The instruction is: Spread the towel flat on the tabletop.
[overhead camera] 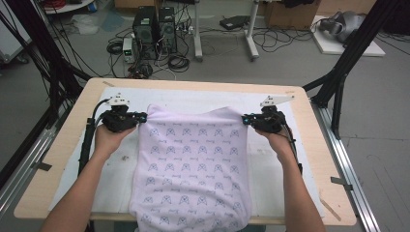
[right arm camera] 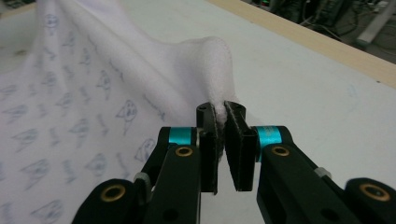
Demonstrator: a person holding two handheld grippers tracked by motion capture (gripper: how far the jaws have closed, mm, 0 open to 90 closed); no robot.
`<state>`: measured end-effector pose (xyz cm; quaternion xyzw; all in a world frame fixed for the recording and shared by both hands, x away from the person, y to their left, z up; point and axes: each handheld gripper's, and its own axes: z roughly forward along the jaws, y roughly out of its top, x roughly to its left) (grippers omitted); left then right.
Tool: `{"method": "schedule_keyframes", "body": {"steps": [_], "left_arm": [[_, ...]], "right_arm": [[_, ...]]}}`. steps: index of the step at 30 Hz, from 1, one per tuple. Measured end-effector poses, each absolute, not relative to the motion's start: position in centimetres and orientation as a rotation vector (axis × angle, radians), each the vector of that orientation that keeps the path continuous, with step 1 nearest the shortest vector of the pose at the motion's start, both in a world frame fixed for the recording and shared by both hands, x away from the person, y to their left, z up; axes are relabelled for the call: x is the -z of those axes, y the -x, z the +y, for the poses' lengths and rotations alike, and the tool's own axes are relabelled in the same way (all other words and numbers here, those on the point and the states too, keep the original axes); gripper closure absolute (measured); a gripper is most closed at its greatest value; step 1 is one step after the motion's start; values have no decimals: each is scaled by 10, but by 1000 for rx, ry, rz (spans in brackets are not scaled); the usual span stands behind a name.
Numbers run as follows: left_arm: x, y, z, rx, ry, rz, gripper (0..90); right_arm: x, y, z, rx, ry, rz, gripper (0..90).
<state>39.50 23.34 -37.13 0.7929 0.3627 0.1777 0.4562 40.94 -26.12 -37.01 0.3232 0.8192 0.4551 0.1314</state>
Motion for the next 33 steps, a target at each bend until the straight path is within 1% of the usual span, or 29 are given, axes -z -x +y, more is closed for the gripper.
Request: {"method": "schedule_keyframes", "body": {"steps": [3,6,11,13,17,26,33], "left_arm": [[365,-375,236,-452,-1943,855,835],[369,-354,237,-456,-1970,816,833],[380,-320,239,-468,-1996,770,833],[383,-314,240,-457,-2011,770,833],[382,-319,239,-459,-1989,792,833],[380,-341,244,-440,-1919,859,833],[381,-339,239,-450,-1938,834,833]], "right_arm": [[365,-393,-264,-1356,-901,2392,839],[363,-371,-267,-1394,-849,2406,837],[375,-335,-267,-1403,-795,2420,837],[380,-326,-267,-1393,-791,2434,837],[382,-329,-266,-1391,-801,2430,837],[372,-356,-262,-1391,-822,2404,837],[370,-354,-261,-1381,-823,2411,836]]}}
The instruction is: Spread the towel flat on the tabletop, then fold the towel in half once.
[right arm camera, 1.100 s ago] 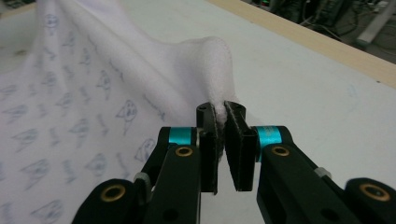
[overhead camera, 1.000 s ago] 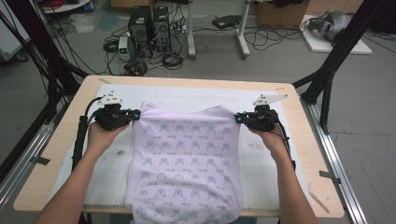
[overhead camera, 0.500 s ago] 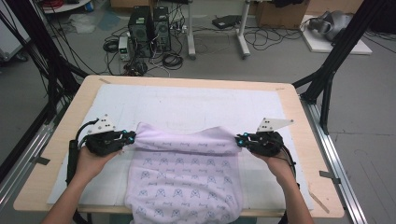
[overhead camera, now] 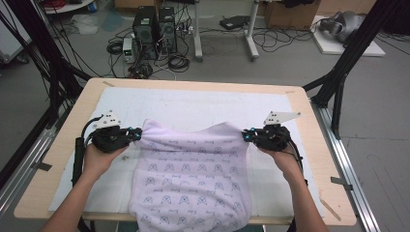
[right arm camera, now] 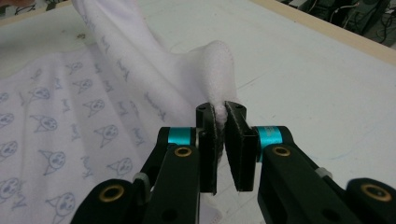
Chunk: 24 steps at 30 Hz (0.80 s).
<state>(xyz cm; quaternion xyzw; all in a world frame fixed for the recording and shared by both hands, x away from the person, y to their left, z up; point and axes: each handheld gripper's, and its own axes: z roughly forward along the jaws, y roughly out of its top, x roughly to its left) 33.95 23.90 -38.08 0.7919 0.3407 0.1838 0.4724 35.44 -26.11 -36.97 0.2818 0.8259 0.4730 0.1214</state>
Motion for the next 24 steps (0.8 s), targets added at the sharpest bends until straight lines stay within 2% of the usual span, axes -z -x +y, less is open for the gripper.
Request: {"method": "schedule_keyframes", "body": {"steps": [15,24], "left_arm": [[375,-332,243,-451,-1942,816,832],[372,-291,242,-484,-2000,729,832]], "right_arm": [[359,-344,-260,-1402,-777,2412,831],[364,-311,-257,-1438,-705,2440,826]]}}
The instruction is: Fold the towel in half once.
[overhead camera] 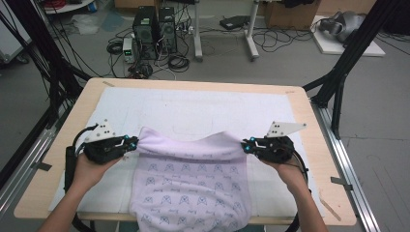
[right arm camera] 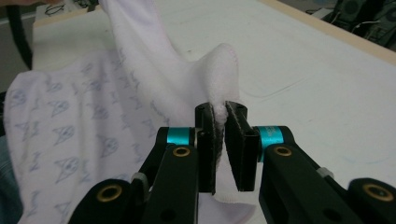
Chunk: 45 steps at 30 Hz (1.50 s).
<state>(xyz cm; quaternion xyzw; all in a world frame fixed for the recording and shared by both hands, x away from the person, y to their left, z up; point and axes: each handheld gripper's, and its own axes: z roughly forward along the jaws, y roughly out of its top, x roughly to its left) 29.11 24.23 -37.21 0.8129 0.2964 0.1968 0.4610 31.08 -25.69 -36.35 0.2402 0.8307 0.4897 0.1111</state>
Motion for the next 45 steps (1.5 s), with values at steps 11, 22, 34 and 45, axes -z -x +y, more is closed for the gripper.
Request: {"method": "schedule_keyframes", "body": {"steps": [11,22,34,45], "left_arm": [[402,-239,250,-367,-2061,678,602],[409,-296,238,-371,-2043,820,586],[431,-320,233,-284,-2130,923,458],[436,-320,223,-254,-2210,843,808]], "right_arm": [[394,-260,-270,-1429,-662,2584,728],[404,-310,-262,-1332,-799,2557,628],[427,-328,-254,-1200,-847,2667,523],[440,-329,-248,-1174,-822,2757,783]]}}
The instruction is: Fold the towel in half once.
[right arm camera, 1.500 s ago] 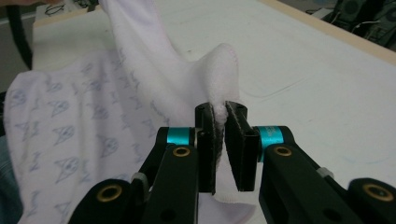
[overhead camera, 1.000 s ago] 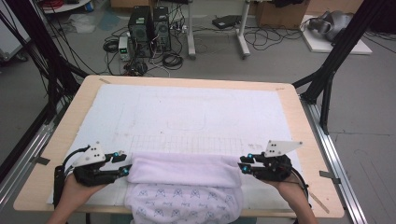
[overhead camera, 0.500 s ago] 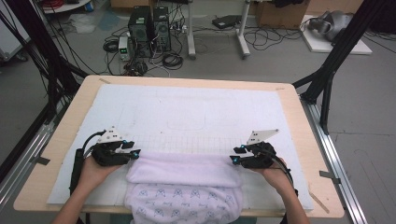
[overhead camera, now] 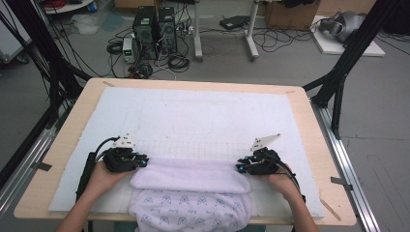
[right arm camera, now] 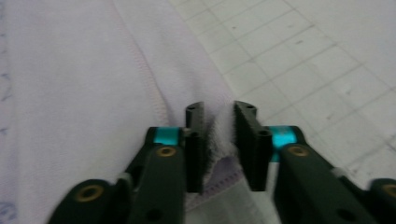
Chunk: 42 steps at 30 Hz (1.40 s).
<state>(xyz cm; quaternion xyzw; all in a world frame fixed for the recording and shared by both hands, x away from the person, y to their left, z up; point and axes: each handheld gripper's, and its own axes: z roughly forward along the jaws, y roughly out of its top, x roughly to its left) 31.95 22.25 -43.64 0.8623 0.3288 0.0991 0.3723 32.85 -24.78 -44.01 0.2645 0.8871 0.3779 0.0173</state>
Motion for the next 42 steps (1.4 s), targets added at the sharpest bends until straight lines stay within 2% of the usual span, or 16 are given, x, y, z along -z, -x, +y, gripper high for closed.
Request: {"method": "schedule_keyframes", "body": {"steps": [4,10,19,27,28,29,30,31,34,36,42], "left_arm": [[434,-322,223,-285,-2191,857,840],[415,-348,216,-389,-2129,903,851],[354,-418,205,-581,-2058,958,853],[287,-451,198,-703,-1973,932,851],[288,-451,198,-695,-1980,926,847],[293,-452,198,-682,-1999,933,830],[300,-452,200,-684,-2017,950,780],[308,-451,203,-674,-2017,966,718],[333,-446,217,-627,-2013,1020,614],[348,-439,226,-584,-2006,1037,600],[381,-417,232,-487,-2020,1009,564]], "right_arm": [[437,-330,-247,-1152,-795,2734,843],[421,-351,-246,-1118,-813,2659,854],[366,-418,-251,-1060,-883,2465,859],[296,-445,-256,-1099,-888,2326,859],[294,-448,-257,-1107,-893,2332,851],[296,-451,-257,-1120,-891,2347,795],[300,-453,-258,-1118,-913,2346,690],[305,-455,-258,-1100,-959,2349,640],[328,-454,-263,-1129,-997,2360,601],[343,-449,-262,-1120,-1010,2402,567],[375,-434,-251,-1132,-985,2473,540]]}}
